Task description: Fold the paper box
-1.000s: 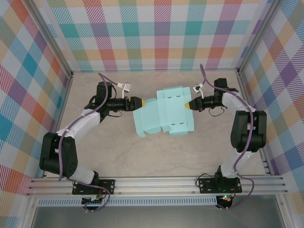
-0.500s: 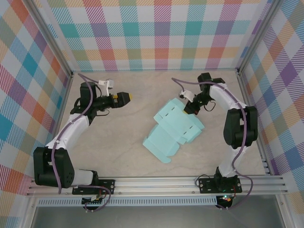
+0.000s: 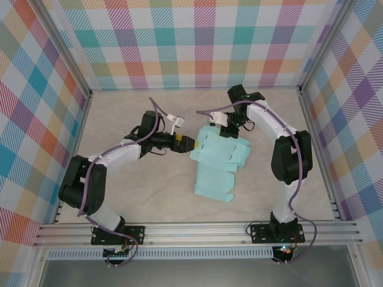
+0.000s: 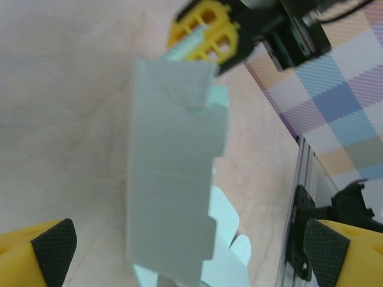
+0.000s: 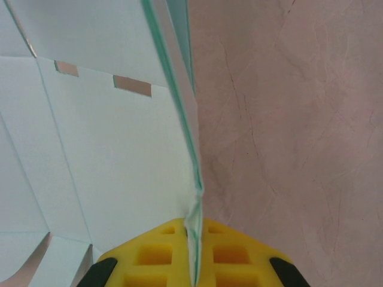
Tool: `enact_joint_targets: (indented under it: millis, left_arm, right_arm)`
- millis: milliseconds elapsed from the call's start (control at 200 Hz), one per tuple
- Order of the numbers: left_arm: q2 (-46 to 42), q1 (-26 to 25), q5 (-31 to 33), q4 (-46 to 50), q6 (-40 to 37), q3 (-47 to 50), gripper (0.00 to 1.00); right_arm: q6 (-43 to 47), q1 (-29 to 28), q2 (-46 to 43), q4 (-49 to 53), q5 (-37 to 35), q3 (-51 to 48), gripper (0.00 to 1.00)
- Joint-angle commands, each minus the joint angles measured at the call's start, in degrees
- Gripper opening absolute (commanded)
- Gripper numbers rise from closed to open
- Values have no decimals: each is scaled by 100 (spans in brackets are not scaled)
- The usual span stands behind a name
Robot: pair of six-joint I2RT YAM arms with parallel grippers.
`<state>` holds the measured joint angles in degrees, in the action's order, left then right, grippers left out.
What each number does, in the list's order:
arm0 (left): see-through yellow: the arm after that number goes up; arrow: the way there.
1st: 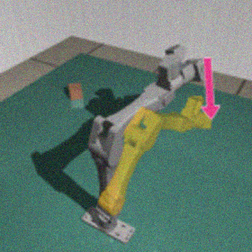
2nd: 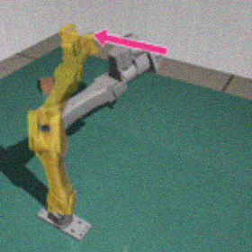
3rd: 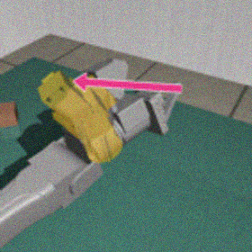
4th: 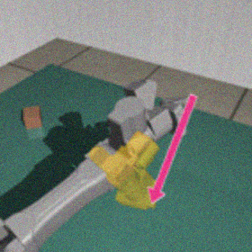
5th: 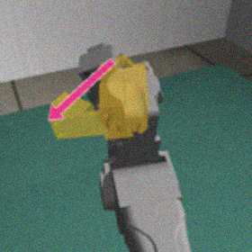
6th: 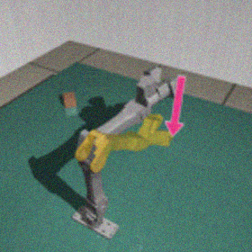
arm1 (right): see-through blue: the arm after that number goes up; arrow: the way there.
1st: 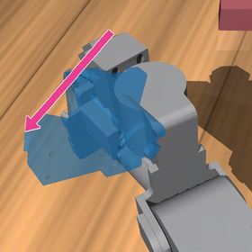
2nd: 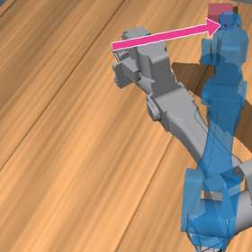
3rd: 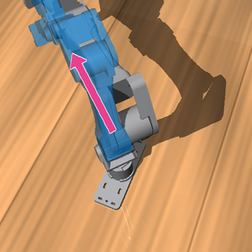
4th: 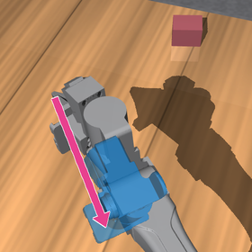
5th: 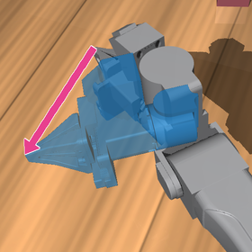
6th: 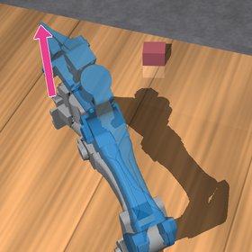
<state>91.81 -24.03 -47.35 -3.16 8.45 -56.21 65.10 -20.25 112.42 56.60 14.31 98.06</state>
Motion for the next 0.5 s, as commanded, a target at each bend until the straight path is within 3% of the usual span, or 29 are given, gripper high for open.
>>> enact_joint_targets:
  millis: [0,150,295,495]
  left_arm:
    - [237,-107,178,-49,-302,-140,100]
    - [386,-298,502,-264,-272,-205,95]
    - [672,-341,879,62,-422,-538,63]
    - [925,-357,363,220,-597,-819,29]
  right_arm:
    - [-76,-12,55,34,99,155,0]
    - [-101,-16,148,243,26,187,0]
    - [-81,-12,32,250,187,51,0]
    - [74,-12,-60,399,307,-9,0]
